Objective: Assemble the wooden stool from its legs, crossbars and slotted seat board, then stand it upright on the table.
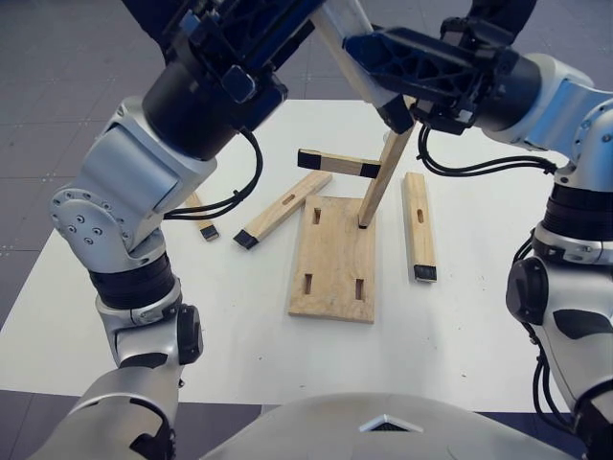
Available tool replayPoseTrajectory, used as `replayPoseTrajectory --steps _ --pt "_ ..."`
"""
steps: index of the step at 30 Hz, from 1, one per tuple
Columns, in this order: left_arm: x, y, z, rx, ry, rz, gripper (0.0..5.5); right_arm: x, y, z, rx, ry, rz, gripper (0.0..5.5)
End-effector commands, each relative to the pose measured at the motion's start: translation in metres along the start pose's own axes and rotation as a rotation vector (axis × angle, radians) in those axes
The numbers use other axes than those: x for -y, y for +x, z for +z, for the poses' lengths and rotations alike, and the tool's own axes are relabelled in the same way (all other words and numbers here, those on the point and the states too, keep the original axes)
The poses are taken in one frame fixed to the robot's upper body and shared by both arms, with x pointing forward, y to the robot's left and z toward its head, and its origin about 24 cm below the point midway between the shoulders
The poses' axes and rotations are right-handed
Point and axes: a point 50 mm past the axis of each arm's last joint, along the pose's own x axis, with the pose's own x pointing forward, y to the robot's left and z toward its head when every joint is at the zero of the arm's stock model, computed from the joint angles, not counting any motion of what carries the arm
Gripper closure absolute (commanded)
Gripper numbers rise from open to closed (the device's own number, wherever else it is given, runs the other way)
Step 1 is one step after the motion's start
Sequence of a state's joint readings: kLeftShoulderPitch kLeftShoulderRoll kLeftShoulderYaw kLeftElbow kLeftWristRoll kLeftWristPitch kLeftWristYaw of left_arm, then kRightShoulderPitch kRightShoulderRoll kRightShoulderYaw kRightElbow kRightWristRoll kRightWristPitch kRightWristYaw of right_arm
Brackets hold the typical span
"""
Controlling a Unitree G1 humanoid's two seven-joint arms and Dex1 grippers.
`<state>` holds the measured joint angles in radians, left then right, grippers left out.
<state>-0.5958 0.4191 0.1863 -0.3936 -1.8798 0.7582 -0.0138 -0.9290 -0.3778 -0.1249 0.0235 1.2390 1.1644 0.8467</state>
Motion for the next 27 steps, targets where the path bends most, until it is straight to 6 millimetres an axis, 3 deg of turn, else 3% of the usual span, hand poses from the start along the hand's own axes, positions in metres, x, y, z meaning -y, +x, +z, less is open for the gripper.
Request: replayPoseTrajectory --steps 1,6,12,15,17,21,27 --pt "0.007 -0.003 -0.002 -0.018 -0.023 -0.068 3.09 0.001 -0.015 0.014 0.014 -0.062 -0.081 2.86" --pt "0.002 -0.011 -0.004 -0.063 0.022 -0.028 3.19 0.001 -0.024 0.018 -0.011 -0.085 -0.112 2.01" --pt "-0.004 -0.033 0.005 -0.169 0.136 0.048 3.46 -0.005 -0.057 0.043 -0.019 -0.170 -0.257 1.03" --pt "-0.007 -0.039 0.017 -0.173 0.227 0.093 3.46 -0.008 -0.069 0.034 -0.081 -0.155 -0.292 0.51" --pt "-0.011 -0.044 0.027 -0.171 0.313 0.136 3.46 -0.004 -0.077 0.007 -0.206 -0.129 -0.349 0.19" --pt "-0.025 -0.053 0.037 -0.227 0.479 0.233 3.46 -0.007 -0.085 -0.068 -0.494 -0.056 -0.382 0.16" --pt "-0.058 -0.071 0.022 -0.283 0.562 0.319 3.46 -0.008 -0.065 -0.130 -0.669 -0.030 -0.320 0.16"
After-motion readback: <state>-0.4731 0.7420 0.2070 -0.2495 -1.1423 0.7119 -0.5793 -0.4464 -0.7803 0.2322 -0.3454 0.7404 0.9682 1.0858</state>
